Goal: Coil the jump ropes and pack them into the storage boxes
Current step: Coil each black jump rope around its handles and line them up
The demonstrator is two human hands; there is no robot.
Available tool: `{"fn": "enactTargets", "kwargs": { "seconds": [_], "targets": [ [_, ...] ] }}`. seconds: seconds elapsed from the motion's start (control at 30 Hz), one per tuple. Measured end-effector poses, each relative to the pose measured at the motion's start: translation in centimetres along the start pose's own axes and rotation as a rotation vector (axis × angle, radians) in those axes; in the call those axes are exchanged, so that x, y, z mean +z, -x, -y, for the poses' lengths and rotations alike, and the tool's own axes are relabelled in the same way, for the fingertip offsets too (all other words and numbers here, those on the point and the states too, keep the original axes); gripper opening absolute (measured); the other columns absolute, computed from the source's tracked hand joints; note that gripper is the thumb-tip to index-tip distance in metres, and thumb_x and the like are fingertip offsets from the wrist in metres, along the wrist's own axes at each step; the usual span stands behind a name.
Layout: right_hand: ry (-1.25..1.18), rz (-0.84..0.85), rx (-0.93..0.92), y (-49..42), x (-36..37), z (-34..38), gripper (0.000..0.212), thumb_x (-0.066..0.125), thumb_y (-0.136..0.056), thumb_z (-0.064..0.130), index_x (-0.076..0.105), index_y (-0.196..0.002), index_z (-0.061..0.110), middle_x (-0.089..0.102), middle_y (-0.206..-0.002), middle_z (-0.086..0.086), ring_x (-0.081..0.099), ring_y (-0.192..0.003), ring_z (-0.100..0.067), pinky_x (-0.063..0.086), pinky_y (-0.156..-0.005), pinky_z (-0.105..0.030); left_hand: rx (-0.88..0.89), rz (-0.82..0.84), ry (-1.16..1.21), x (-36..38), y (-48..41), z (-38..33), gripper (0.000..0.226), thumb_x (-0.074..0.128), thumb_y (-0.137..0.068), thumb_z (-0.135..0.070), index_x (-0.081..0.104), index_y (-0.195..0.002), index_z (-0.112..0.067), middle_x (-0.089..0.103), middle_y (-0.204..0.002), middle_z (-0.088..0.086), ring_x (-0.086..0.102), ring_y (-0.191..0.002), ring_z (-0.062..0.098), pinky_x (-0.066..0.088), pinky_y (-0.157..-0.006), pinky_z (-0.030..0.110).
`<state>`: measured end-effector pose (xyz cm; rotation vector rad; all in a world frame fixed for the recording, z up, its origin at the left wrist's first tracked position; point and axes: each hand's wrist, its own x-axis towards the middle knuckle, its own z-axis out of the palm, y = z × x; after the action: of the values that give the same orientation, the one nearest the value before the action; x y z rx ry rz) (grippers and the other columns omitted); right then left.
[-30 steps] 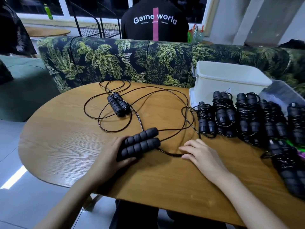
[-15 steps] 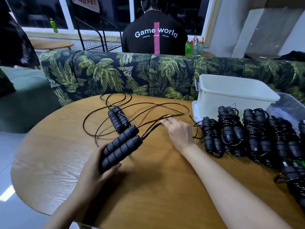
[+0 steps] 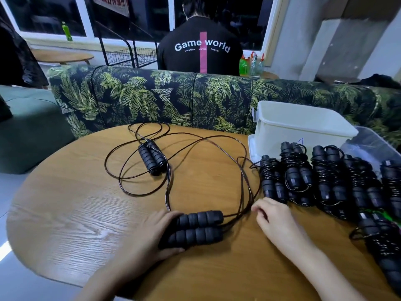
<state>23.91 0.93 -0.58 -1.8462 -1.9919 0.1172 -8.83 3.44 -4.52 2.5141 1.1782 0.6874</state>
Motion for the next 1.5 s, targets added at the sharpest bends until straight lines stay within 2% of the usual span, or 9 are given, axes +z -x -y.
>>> {"fn": "enactTargets", "kwargs": {
  "seconds": [0.2, 0.37, 0.53, 0.7, 0.87, 1.03, 1.13, 1.23, 1.5],
  "targets": [
    [-0.063, 0.178, -0.245, 2.6, 0.2, 0.1, 0.046, 0.048, -0.102, 0.02, 0.041, -0.144, 0.038, 0.034, -0.133, 0.03, 0.027, -0.127, 0.016, 0.02, -0.109, -0.008, 0.014, 0.061, 0.078, 1.2, -1.2, -1.9, 0.069, 0.062, -0.076, -0.068, 0.023, -0.131, -0.056, 0.045, -0.124, -0.027, 0.045, -0.114, -0.002, 0.037, -0.096, 0.024],
    [0.038, 0.054, -0.32, 2.9, 0.1, -0.9, 0.042, 0.088, -0.068, 0.011, 0.069, -0.101, 0.029, 0.061, -0.098, 0.023, 0.047, -0.103, 0.0, 0.042, -0.087, -0.02, 0.064, 0.162, 0.004, 1.4, -1.5, -3.0, 0.078, 0.049, -0.076, -0.085, 0.033, -0.141, -0.045, 0.04, -0.131, -0.027, 0.037, -0.119, -0.004, 0.031, -0.1, 0.022],
    [0.017, 0.019, -0.291, 3.7, 0.8, -1.3, 0.068, 0.073, -0.07, -0.014, 0.064, -0.126, 0.025, 0.062, -0.115, 0.015, 0.044, -0.119, 0.001, 0.041, -0.095, -0.021, 0.019, 0.068, 0.19, 0.0, -3.1, -2.6, 0.062, 0.029, -0.091, -0.073, 0.065, -0.121, -0.031, 0.053, -0.127, -0.02, 0.05, -0.118, -0.006, 0.041, -0.099, 0.017],
    [-0.023, -0.023, -0.356, 4.0, 0.8, -1.6, 0.047, 0.082, -0.076, 0.008, 0.067, -0.118, 0.024, 0.064, -0.111, 0.014, 0.049, -0.112, 0.005, 0.044, -0.095, -0.018, -0.017, 0.117, -0.001, -1.1, -5.1, -0.5, 0.029, 0.062, -0.094, -0.013, 0.069, -0.12, -0.024, 0.064, -0.119, -0.012, 0.057, -0.11, 0.008, 0.049, -0.092, 0.029],
    [-0.008, 0.024, -0.465, 4.5, 0.3, -2.1, 0.034, 0.081, -0.076, 0.013, 0.071, -0.105, 0.026, 0.064, -0.102, 0.018, 0.053, -0.106, -0.003, 0.042, -0.097, -0.02, -0.048, 0.08, -0.201, -2.3, -6.8, 0.3, 0.015, 0.076, -0.082, -0.012, 0.076, -0.094, -0.021, 0.067, -0.096, -0.007, 0.064, -0.091, 0.017, 0.053, -0.072, 0.027],
    [-0.167, -0.042, -0.121, 3.8, -0.8, -2.3, 0.046, 0.058, -0.087, -0.004, 0.068, -0.118, 0.029, 0.059, -0.118, 0.019, 0.048, -0.117, 0.0, 0.043, -0.094, -0.017, -0.074, 0.217, -0.139, -2.3, -10.1, -1.2, 0.022, 0.071, -0.087, -0.014, 0.073, -0.108, -0.02, 0.067, -0.107, -0.005, 0.06, -0.093, 0.013, 0.045, -0.081, 0.022],
    [-0.007, -0.094, 0.265, 1.3, -3.0, -1.7, 0.019, 0.052, -0.098, 0.039, 0.058, -0.111, 0.027, 0.065, -0.1, 0.01, 0.06, -0.093, -0.012, 0.047, -0.07, -0.028, -0.032, 0.211, -0.065, -1.4, -12.6, -3.4, 0.022, 0.068, -0.09, -0.018, 0.071, -0.11, -0.024, 0.065, -0.107, -0.006, 0.058, -0.091, 0.012, 0.048, -0.079, 0.029],
    [0.195, 0.19, 0.422, -0.4, -2.8, -0.1, 0.054, 0.051, -0.089, 0.068, 0.038, -0.119, 0.026, 0.065, -0.1, 0.005, 0.065, -0.093, -0.021, 0.041, -0.068, -0.03, 0.039, 0.227, -0.01, -0.1, -14.8, -5.5, 0.02, 0.065, -0.092, -0.02, 0.071, -0.111, -0.024, 0.066, -0.107, -0.004, 0.06, -0.091, 0.015, 0.044, -0.075, 0.028],
    [-0.298, 0.034, 0.364, -2.3, -1.3, 0.4, 0.041, 0.063, -0.089, 0.009, 0.035, -0.113, 0.027, 0.061, -0.088, 0.005, 0.066, -0.082, -0.022, 0.051, -0.071, -0.035, 0.231, 0.346, -0.044, 2.3, -20.0, -7.8, 0.049, 0.065, -0.09, -0.01, 0.054, -0.136, -0.022, 0.053, -0.141, -0.004, 0.043, -0.125, 0.022, 0.031, -0.105, 0.031]
  ]
}}
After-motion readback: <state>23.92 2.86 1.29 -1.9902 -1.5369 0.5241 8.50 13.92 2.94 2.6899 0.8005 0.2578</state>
